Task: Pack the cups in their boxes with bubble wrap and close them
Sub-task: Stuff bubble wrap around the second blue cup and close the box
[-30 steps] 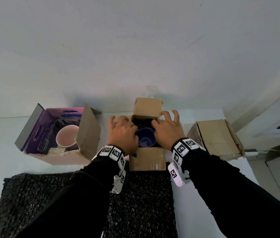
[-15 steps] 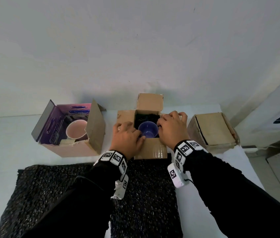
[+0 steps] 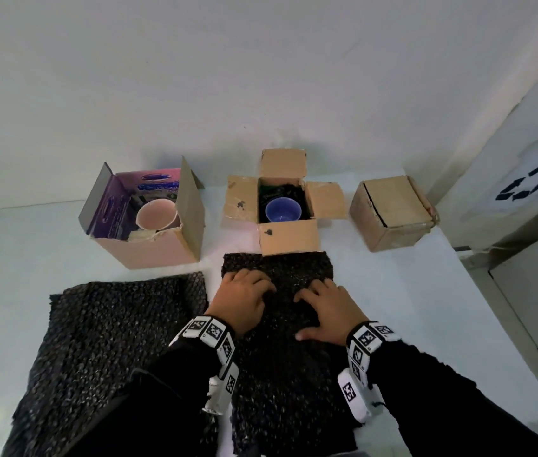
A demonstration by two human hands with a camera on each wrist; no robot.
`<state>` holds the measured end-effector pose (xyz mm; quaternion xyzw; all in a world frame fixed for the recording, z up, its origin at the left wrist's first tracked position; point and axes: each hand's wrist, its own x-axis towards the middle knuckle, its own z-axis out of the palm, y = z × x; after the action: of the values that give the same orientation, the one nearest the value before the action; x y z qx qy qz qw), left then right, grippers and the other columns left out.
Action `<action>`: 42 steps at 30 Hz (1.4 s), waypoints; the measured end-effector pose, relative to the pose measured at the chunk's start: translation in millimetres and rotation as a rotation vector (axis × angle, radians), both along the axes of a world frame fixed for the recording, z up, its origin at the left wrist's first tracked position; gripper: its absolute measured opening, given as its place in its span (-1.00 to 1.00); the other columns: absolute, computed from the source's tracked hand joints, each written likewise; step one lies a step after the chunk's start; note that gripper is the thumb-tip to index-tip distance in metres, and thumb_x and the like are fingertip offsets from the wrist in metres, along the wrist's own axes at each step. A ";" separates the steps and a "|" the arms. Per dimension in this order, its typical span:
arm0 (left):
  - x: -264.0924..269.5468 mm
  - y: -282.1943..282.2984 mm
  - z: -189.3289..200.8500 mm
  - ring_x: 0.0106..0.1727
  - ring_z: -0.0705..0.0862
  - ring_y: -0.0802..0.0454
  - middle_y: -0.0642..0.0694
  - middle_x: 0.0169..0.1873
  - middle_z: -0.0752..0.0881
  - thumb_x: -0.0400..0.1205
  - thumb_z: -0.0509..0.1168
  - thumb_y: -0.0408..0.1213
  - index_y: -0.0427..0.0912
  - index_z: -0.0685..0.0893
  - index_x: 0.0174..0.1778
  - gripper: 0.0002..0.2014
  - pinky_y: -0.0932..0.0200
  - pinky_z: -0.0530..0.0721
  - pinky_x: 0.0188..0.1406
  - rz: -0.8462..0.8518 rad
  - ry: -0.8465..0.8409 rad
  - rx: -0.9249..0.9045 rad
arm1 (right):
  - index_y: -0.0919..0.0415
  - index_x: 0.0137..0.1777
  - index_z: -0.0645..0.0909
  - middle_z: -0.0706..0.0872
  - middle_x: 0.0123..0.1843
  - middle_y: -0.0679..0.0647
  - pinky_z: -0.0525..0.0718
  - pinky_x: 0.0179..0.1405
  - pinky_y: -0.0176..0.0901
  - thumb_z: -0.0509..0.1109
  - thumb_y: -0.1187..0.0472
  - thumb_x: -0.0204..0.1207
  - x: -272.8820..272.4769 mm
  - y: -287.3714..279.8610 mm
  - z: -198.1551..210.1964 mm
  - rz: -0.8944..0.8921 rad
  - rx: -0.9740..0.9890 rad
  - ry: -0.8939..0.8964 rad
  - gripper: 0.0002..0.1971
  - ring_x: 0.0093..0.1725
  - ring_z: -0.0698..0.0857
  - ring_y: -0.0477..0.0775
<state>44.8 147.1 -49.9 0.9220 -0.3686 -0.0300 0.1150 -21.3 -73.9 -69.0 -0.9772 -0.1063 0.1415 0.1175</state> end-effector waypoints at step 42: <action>55.4 -34.6 112.0 0.16 0.62 -0.14 0.00 0.07 0.58 0.53 0.20 -0.50 -0.06 0.46 0.31 -0.55 0.11 0.49 0.04 -0.047 0.261 -0.369 | 0.11 0.24 0.66 0.76 0.15 0.04 0.55 0.06 -0.26 0.56 0.17 0.44 74.4 -26.7 144.9 -0.248 0.512 0.025 -0.63 0.15 0.69 -0.03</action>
<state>100.2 112.6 62.1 0.8648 -0.3711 -0.0841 0.3276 53.1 -100.5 75.8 -0.9194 -0.0167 0.1063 0.3784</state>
